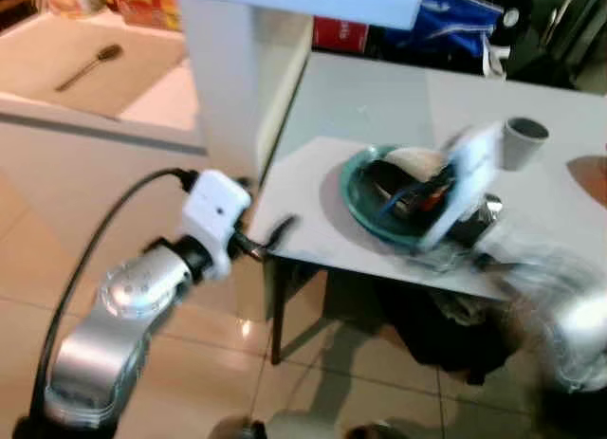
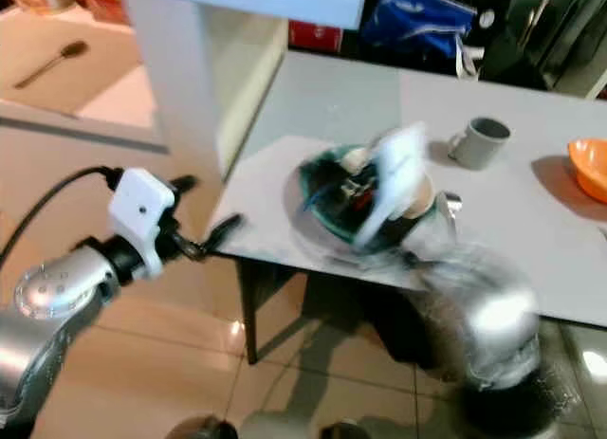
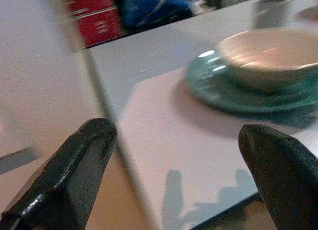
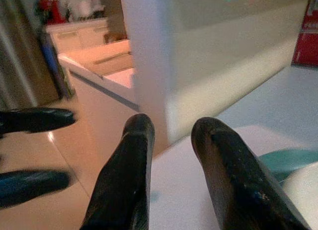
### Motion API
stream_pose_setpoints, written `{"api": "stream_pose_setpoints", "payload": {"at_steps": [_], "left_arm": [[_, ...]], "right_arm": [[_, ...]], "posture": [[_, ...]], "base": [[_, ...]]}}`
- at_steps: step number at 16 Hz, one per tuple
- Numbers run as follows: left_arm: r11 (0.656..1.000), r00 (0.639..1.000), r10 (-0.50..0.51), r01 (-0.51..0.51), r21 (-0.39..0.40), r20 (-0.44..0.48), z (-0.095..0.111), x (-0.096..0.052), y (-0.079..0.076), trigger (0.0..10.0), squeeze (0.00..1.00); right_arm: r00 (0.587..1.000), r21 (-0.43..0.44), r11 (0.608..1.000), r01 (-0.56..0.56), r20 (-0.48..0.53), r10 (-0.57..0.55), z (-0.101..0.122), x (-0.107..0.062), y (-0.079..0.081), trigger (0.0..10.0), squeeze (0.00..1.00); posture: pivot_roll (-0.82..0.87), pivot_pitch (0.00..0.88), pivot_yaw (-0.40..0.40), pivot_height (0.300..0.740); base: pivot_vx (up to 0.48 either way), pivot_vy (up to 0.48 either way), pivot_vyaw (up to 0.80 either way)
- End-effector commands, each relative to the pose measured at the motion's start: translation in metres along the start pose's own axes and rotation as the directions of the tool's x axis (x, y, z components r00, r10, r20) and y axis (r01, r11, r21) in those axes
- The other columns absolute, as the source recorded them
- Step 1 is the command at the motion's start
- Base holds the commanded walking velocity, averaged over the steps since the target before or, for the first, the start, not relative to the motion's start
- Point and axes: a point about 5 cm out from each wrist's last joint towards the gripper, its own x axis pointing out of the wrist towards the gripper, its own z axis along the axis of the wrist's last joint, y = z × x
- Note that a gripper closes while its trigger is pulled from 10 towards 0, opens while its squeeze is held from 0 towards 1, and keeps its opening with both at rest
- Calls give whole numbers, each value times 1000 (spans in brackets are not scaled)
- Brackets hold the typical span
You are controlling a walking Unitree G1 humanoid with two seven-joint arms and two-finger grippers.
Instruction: Setting the table
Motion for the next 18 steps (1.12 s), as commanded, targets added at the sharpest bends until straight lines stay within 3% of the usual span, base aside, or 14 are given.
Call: {"api": "stream_pose_setpoints", "payload": {"at_steps": [1,3,5,7,13,14,15,16,18], "left_arm": [[999,998,51,-52,10,29,6,7,0,10000,0],[991,990,134,-135,23,51,10,13,5,10000,0],[971,965,238,-235,-37,114,23,21,11,10000,0],[954,943,301,-296,-57,142,29,24,15,10000,0],[939,933,345,-342,-47,102,24,22,19,10000,0],[935,932,352,-345,-83,84,21,21,20,10000,518],[935,934,349,-341,-94,81,20,21,19,10000,518],[934,934,349,-340,-105,77,19,21,18,10000,1000],[935,935,345,-335,-114,79,20,20,17,10000,1000]], "right_arm": [[991,-65,989,136,6,-136,-6,-2,-6,10000,0],[969,-42,969,245,28,-244,-12,0,-8,10000,0],[951,39,950,309,-18,-309,-23,11,-9,10000,0],[947,17,947,320,4,-320,-18,17,-9,10000,0],[945,49,944,326,-20,-326,-17,28,-16,10000,0],[944,63,942,330,-26,-329,-17,29,-15,10000,0],[942,60,941,334,-34,-333,-20,29,-15,10000,0],[941,54,939,339,-38,-337,-21,28,-16,10000,0],[932,51,931,361,-43,-359,-23,27,-20,10000,0]], "posture": [[22,73,-6,740],[27,66,-12,740],[17,68,-22,740],[11,63,-33,740],[24,52,-51,740],[26,60,-50,740],[26,58,-49,740],[31,55,-50,740],[32,47,-48,740]], "base": [[0,480,0],[0,480,0],[0,480,-400],[0,480,-800],[0,480,-800],[0,480,-800],[0,480,-800],[0,480,-800],[0,480,-800]]}}
